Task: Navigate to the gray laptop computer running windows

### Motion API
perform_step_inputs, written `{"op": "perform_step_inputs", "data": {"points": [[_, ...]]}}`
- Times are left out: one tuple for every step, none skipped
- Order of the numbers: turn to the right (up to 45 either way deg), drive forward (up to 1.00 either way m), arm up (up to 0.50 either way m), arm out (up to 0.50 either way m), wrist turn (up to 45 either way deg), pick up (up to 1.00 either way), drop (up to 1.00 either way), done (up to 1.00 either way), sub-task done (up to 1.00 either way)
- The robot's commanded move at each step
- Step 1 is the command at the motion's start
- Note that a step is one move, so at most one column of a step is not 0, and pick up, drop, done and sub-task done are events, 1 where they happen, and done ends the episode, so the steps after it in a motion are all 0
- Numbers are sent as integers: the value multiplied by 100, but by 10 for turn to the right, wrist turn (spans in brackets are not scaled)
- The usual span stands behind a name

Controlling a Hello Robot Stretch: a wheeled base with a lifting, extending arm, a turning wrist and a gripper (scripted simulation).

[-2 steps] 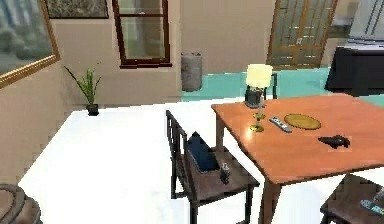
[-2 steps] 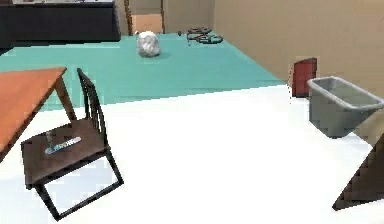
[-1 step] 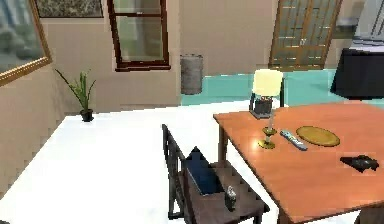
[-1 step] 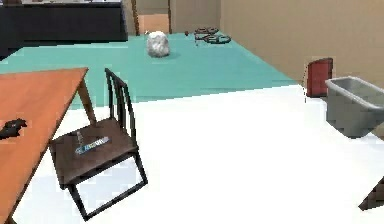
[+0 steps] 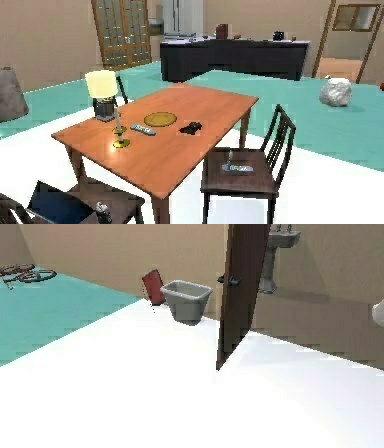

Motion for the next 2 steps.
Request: {"op": "perform_step_inputs", "data": {"points": [[90,0,0,0,0,0,0,0,0],[30,0,0,0,0,0,0,0,0]]}}
